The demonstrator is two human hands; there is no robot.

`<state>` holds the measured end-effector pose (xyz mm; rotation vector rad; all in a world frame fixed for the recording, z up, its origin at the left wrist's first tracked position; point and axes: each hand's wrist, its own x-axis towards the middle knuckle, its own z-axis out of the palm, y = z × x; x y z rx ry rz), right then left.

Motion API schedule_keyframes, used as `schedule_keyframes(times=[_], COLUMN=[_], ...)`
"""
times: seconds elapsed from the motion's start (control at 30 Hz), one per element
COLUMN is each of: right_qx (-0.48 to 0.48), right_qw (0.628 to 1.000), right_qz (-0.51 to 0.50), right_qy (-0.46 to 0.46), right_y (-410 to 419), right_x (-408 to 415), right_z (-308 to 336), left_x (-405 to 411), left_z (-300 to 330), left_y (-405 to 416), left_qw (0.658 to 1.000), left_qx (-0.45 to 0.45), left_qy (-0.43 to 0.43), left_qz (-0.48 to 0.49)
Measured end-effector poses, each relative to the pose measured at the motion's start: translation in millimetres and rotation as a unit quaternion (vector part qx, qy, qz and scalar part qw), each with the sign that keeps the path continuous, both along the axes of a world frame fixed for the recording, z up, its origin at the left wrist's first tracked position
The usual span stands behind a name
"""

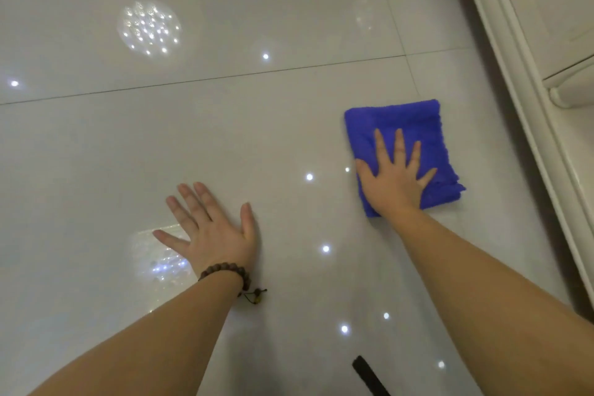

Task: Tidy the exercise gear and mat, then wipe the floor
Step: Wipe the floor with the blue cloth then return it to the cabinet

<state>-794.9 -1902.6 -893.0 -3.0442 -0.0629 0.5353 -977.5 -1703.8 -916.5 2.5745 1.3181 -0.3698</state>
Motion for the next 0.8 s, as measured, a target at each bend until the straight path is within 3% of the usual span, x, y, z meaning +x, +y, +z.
schedule_keyframes(times=[0.13,0.2,0.33,0.4,0.5,0.63,0.7,0.8], right_qx=[0.025,0.039,0.040,0.014,-0.023,-0.016,0.006,0.044], right_qw=[0.973,0.969,0.960,0.971,0.998,0.995,0.994,0.995], right_qz=[0.226,0.239,0.271,0.237,0.049,-0.097,-0.107,0.048], right_qy=[-0.032,-0.044,-0.052,-0.039,-0.010,0.012,-0.015,-0.074], right_y=[77.3,88.7,70.8,31.8,-64.4,-117.0,-89.2,-31.0], right_x=[-119.2,-147.5,-119.7,-90.2,-47.0,-22.8,-36.9,-101.9], right_z=[-6.3,-8.1,-9.8,-9.2,-4.5,-0.8,-5.9,-13.4], left_x=[2.7,1.5,1.2,0.5,-0.4,-0.5,0.0,5.0], left_z=[0.4,-0.7,1.0,1.2,-1.0,-0.8,-0.7,4.0], left_y=[1.9,2.4,1.6,0.5,-1.4,-2.3,0.2,13.9], left_qw=[1.000,1.000,1.000,1.000,1.000,1.000,1.000,0.998], left_qx=[-0.011,-0.008,-0.013,-0.010,0.010,0.010,0.001,-0.057], left_qy=[0.011,0.019,0.004,-0.003,-0.007,0.001,-0.002,-0.036], left_qz=[-0.001,-0.001,-0.006,-0.005,-0.004,-0.002,0.000,0.006])
